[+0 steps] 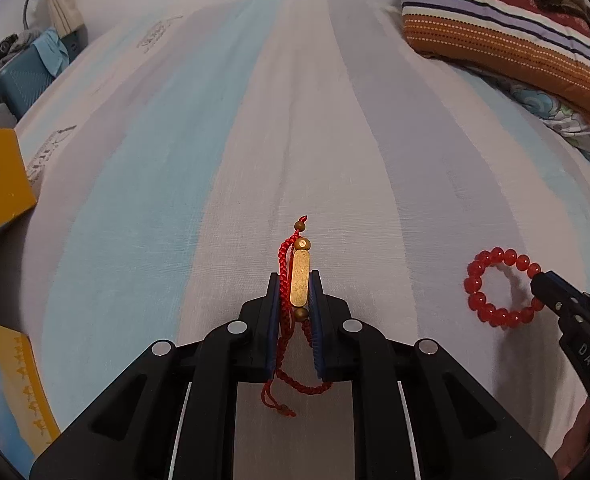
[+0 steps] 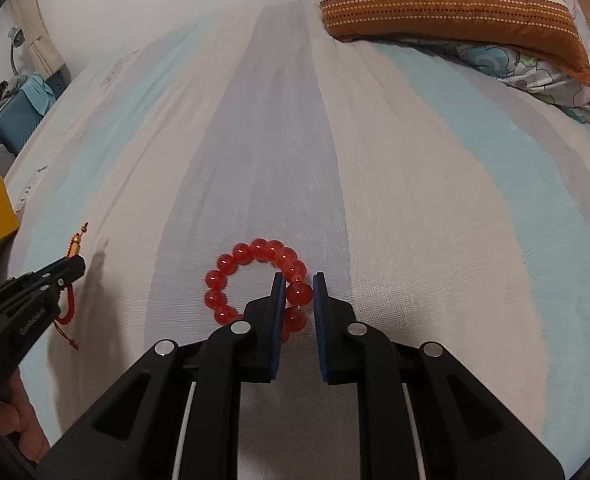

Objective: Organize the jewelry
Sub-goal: 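Grasp the red cord bracelet with the left tool while the right tool grasps the red bead bracelet, then lift and carry both red bracelets over the white box with both tools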

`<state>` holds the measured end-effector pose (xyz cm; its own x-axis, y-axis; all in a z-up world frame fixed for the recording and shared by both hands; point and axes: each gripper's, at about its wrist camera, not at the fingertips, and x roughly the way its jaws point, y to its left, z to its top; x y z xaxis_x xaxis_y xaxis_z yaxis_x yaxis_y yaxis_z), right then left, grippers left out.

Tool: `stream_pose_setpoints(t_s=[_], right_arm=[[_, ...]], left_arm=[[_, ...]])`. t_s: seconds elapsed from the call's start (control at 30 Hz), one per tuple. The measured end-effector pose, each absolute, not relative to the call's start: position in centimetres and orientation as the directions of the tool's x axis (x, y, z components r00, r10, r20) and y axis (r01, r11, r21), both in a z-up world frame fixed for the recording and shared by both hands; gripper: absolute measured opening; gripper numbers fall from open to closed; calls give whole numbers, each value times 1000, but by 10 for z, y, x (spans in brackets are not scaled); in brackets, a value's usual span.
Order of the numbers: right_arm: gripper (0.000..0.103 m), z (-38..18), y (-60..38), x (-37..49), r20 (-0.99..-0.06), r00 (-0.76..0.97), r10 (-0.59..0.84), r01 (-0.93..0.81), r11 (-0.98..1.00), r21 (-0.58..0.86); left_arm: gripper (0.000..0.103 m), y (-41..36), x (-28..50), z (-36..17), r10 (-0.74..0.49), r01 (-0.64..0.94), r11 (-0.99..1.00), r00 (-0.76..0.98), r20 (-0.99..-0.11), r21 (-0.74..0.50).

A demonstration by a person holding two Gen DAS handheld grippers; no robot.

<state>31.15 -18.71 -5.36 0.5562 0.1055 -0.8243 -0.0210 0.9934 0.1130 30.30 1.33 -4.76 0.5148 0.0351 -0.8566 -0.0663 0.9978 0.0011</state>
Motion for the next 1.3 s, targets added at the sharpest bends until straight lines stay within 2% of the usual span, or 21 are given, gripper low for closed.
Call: stream_pose_setpoints(t_s=[0.87,1.3], right_arm=[[13,-11,-183,273,-757,647,93,-36,995,91],[13,11,-174,248,-715,697,58,-48,998,34]], left_arm=[[13,4,262,-8,9,-39,999,587,-809,-17],[13,5,242,7,-9,-18,999,610,-792,-26]])
